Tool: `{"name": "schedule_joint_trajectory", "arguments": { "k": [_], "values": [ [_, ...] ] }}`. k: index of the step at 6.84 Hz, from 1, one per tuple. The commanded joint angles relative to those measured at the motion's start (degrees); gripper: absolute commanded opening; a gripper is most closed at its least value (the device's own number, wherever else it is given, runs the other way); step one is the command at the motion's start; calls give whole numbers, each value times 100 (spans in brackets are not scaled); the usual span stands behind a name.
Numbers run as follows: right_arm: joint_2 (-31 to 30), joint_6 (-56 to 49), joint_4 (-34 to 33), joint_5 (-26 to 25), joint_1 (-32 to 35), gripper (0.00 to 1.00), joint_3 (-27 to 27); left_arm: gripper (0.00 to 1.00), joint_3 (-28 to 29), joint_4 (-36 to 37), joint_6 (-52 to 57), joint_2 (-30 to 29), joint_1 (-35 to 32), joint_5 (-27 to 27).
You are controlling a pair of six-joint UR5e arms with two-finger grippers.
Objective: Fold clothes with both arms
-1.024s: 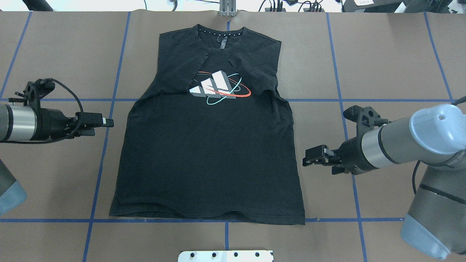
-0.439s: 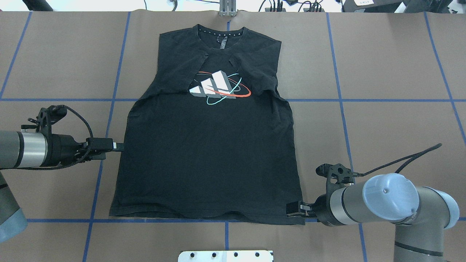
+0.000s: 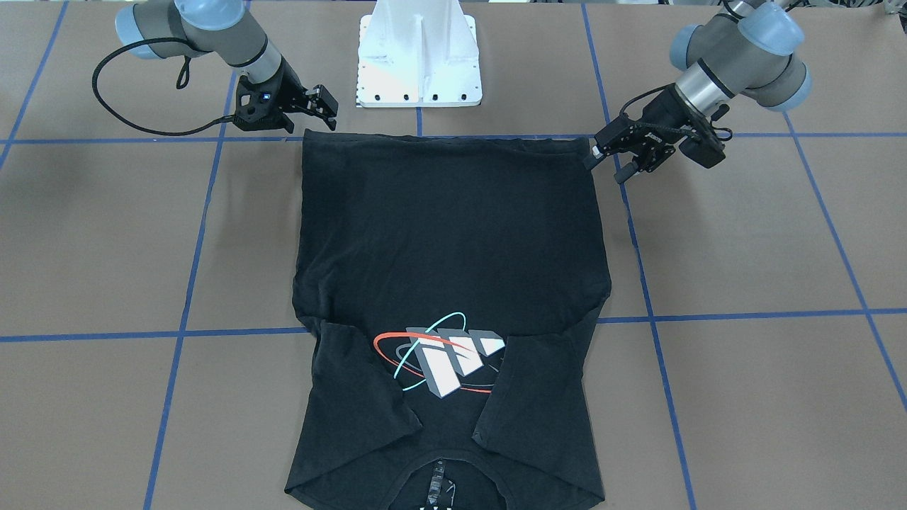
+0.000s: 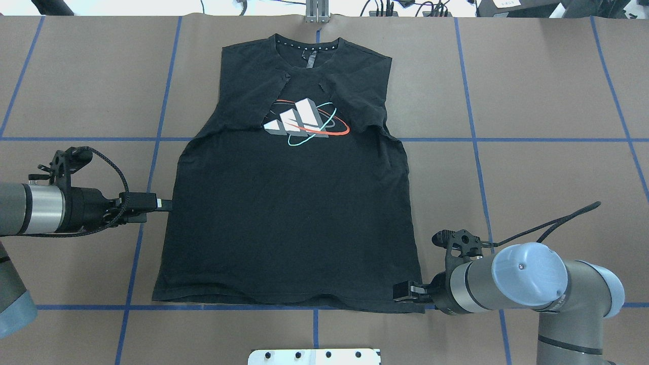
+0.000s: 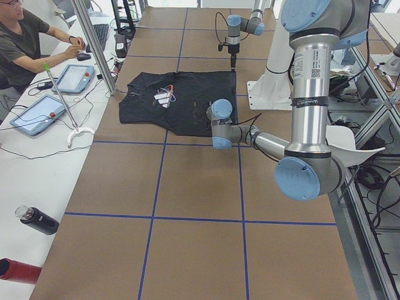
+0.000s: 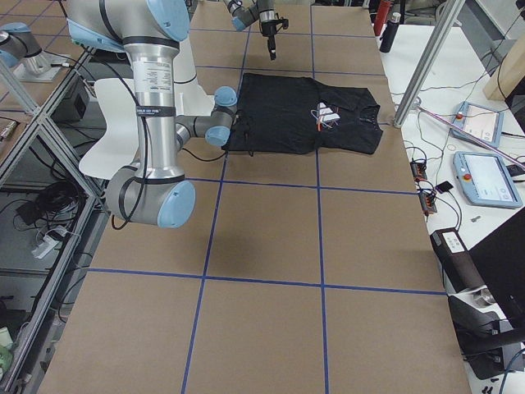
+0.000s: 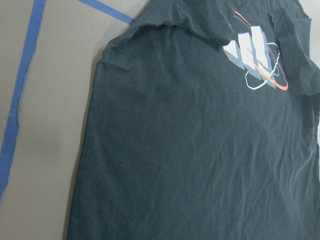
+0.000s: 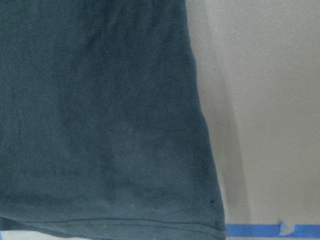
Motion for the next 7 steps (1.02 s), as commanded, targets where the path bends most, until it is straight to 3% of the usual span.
{"name": "schedule_joint_trajectory", "arguments": {
  "k": [1, 4, 7],
  "values": [
    [7, 0, -7, -4, 0, 95, -122, 100, -35, 0, 5, 21, -3, 0],
    [24, 0, -7, 22, -9, 88, -175, 100, -176, 9, 5, 99, 6, -9],
    [51, 9, -7, 40, -9, 69, -158, 100, -185, 9, 5, 109, 6, -9]
  ]
}}
